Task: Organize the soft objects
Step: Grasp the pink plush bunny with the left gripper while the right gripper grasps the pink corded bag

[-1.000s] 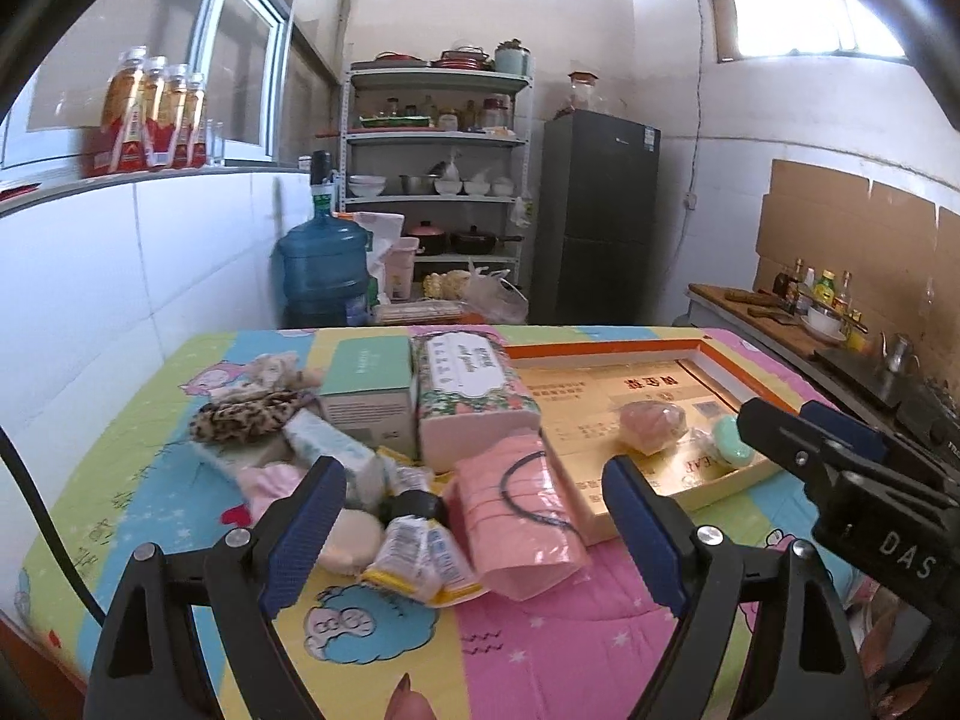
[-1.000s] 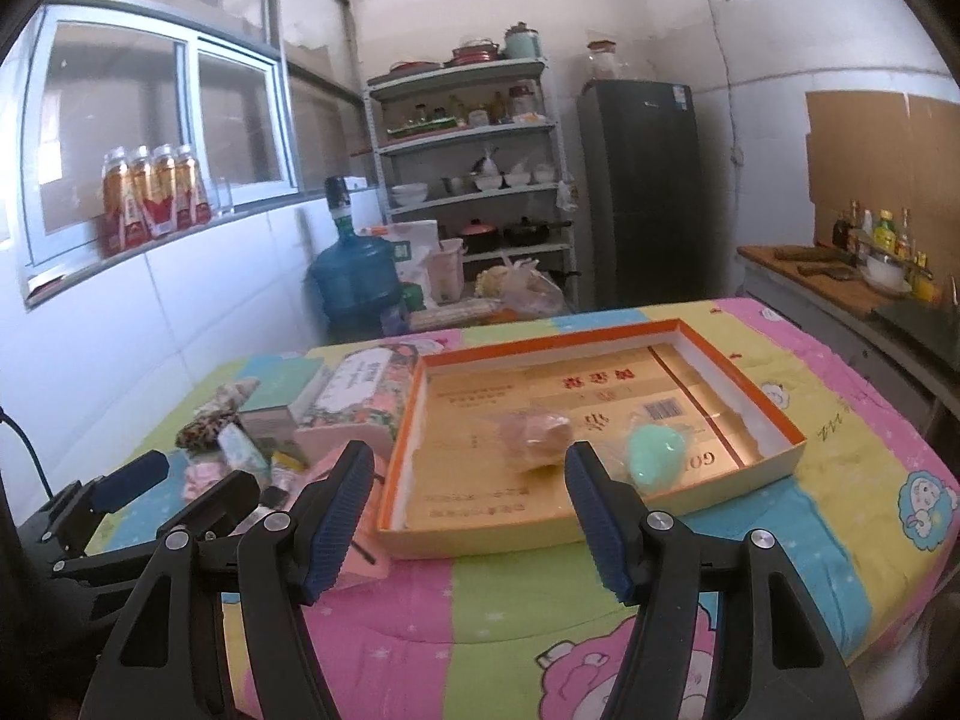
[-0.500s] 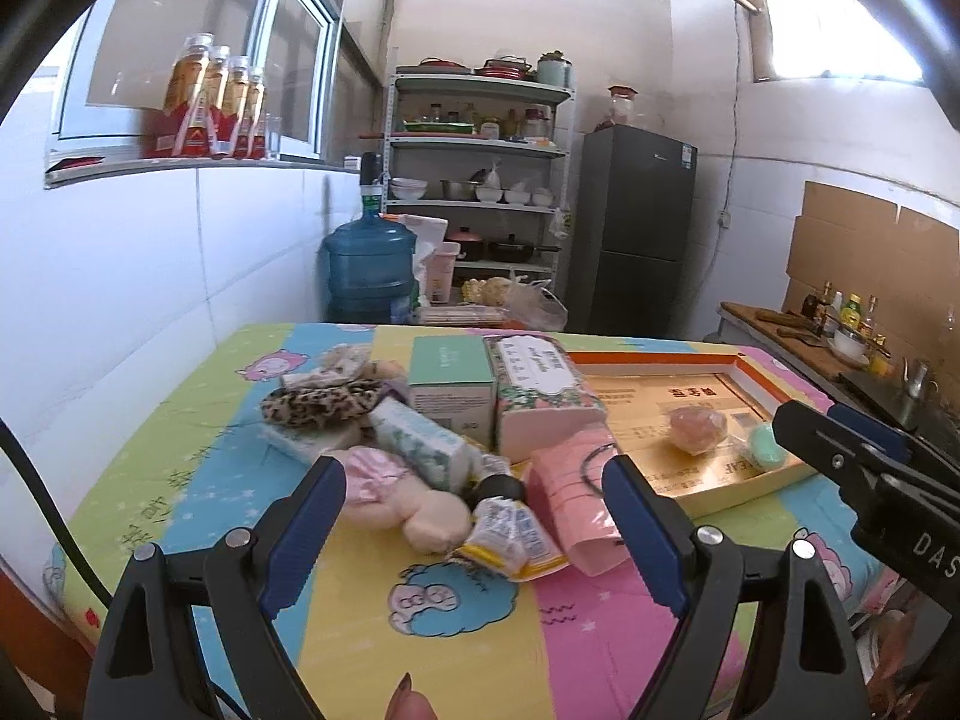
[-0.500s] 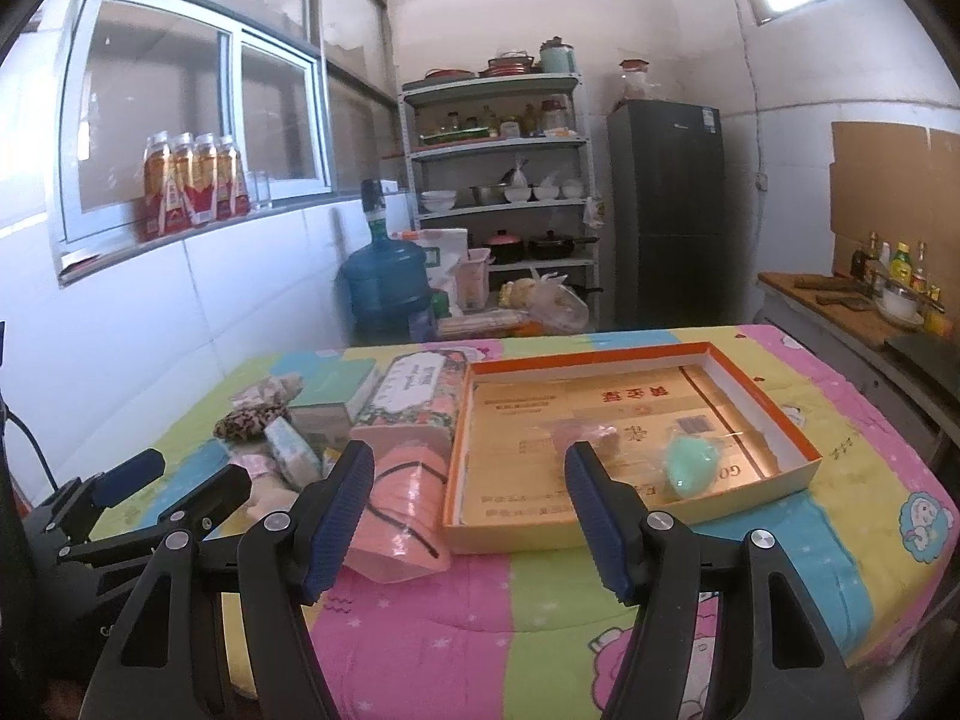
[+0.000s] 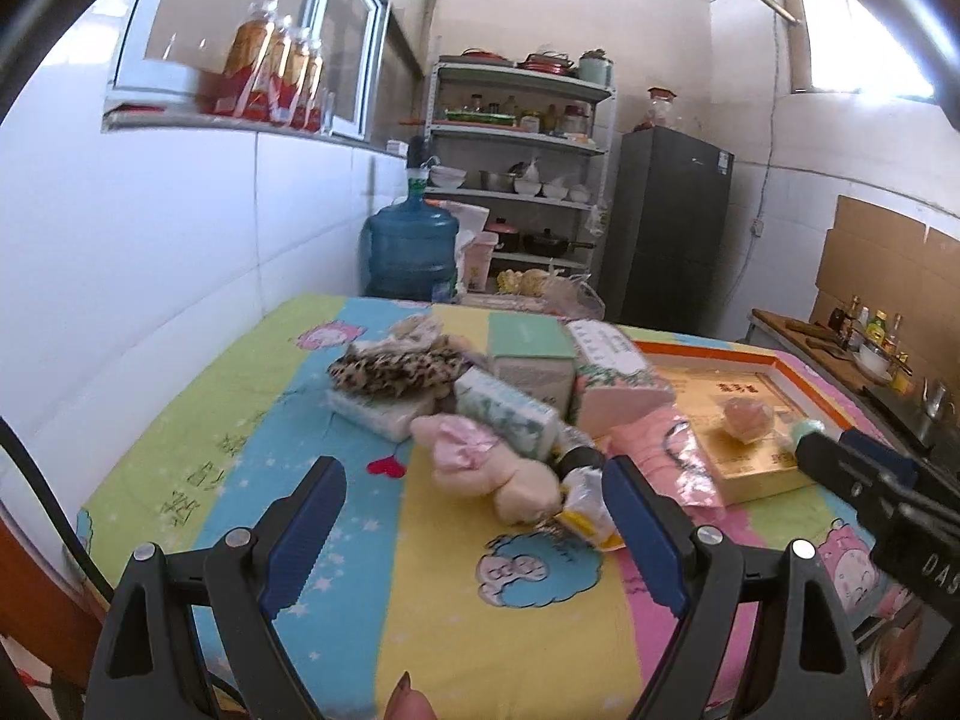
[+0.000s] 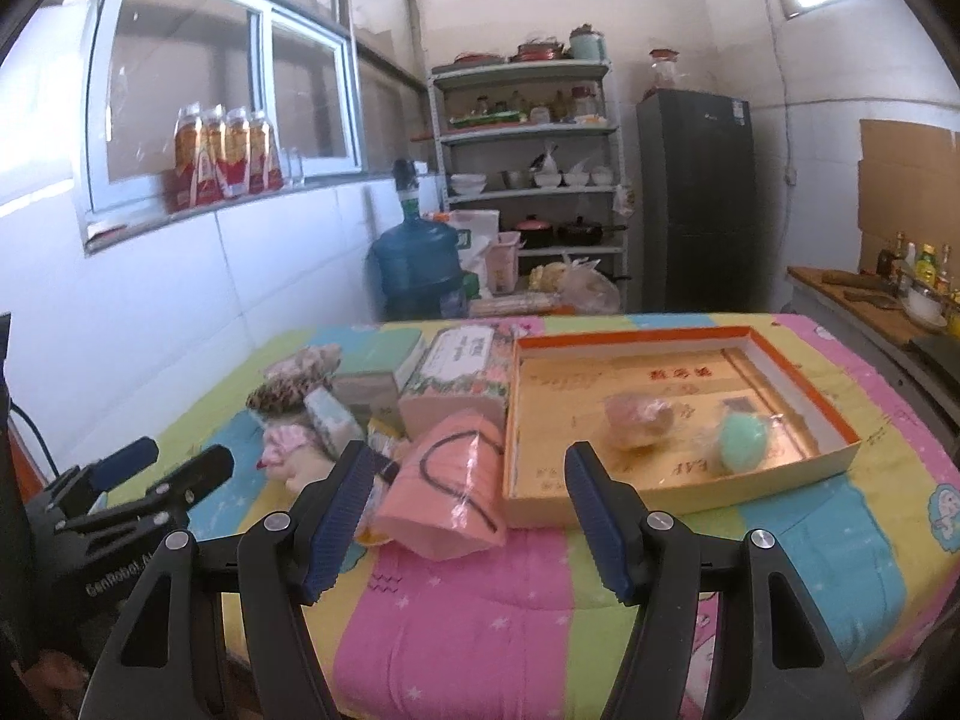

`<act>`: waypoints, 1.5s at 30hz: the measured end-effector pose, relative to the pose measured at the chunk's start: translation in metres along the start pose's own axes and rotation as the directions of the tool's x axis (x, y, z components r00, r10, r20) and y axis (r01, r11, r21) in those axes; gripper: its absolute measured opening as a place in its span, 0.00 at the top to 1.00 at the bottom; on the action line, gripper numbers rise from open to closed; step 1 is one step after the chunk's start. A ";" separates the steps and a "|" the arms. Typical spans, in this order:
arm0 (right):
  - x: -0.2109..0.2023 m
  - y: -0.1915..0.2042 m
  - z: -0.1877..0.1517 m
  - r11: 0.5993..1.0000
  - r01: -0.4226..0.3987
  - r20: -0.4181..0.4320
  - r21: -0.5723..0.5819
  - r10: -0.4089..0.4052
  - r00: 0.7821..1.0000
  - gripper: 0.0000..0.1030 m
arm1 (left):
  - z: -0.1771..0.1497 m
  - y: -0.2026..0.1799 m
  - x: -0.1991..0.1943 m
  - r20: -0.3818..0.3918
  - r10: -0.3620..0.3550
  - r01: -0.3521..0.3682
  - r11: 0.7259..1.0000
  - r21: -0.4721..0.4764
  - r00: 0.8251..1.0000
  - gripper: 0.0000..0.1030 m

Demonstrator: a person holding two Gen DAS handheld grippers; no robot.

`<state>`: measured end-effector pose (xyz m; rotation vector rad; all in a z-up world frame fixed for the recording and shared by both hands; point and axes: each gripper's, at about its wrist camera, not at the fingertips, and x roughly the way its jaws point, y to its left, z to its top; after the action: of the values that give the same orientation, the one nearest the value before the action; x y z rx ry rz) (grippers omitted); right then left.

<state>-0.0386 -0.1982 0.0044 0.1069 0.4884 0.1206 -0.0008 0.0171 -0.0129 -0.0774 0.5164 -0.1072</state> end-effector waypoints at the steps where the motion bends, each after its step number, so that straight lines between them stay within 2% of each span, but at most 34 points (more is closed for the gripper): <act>1: 0.005 0.002 -0.004 1.000 -0.003 -0.016 -0.007 0.003 1.000 0.34 | -0.001 0.002 0.001 -0.005 0.002 -0.002 1.000 -0.002 1.000 0.15; 4: 0.018 0.007 -0.014 0.999 0.004 -0.051 -0.032 -0.006 0.999 0.34 | -0.006 0.007 0.006 -0.021 0.009 -0.009 1.000 -0.009 1.000 0.15; 10: 0.048 0.009 -0.033 0.993 0.063 -0.123 -0.103 -0.076 0.990 0.34 | -0.014 0.016 0.022 -0.064 0.008 -0.010 0.999 -0.033 0.998 0.15; 17: 0.078 0.018 -0.040 0.964 0.130 -0.148 -0.232 -0.167 0.975 0.35 | -0.018 0.018 0.037 -0.096 -0.006 0.002 0.999 -0.044 0.995 0.15; 18: 0.080 0.019 -0.040 0.960 0.134 -0.144 -0.245 -0.173 0.974 0.39 | -0.018 0.018 0.039 -0.099 -0.014 0.010 0.999 -0.043 0.995 0.15; 19: 0.082 0.021 -0.039 0.957 0.136 -0.140 -0.256 -0.176 0.974 0.47 | -0.019 0.017 0.040 -0.100 -0.022 0.018 0.999 -0.041 0.995 0.15; 20: 0.085 0.022 -0.038 0.956 0.133 -0.137 -0.263 -0.174 0.975 0.52 | -0.019 0.016 0.041 -0.101 -0.026 0.023 0.999 -0.039 0.995 0.15; 22: 0.090 0.023 -0.036 0.957 0.118 -0.140 -0.264 -0.159 0.977 0.72 | -0.019 0.013 0.043 -0.105 -0.041 0.038 0.999 -0.028 0.994 0.15; 26: 0.097 0.019 -0.032 0.967 0.095 -0.146 -0.235 -0.132 0.980 0.86 | -0.016 0.013 0.050 -0.120 -0.061 0.056 0.998 -0.042 0.991 0.15; 29: 0.093 0.016 -0.028 0.975 0.082 -0.126 -0.206 -0.109 0.986 0.90 | -0.012 0.016 0.058 -0.124 -0.048 0.040 0.997 -0.065 0.991 0.15; 38: 0.060 0.005 -0.014 0.989 0.043 -0.024 -0.144 -0.047 0.999 0.91 | -0.001 0.032 0.089 -0.169 -0.015 -0.009 0.990 -0.142 0.985 0.15; 45: 0.061 -0.001 -0.014 0.993 0.003 -0.022 -0.119 -0.005 1.000 0.91 | 0.002 0.023 0.111 -0.198 -0.028 -0.004 0.987 -0.161 0.980 0.15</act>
<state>0.0083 -0.1896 -0.0357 -0.0121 0.5025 0.1468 0.0977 0.0269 -0.0678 -0.2290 0.7257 -0.0855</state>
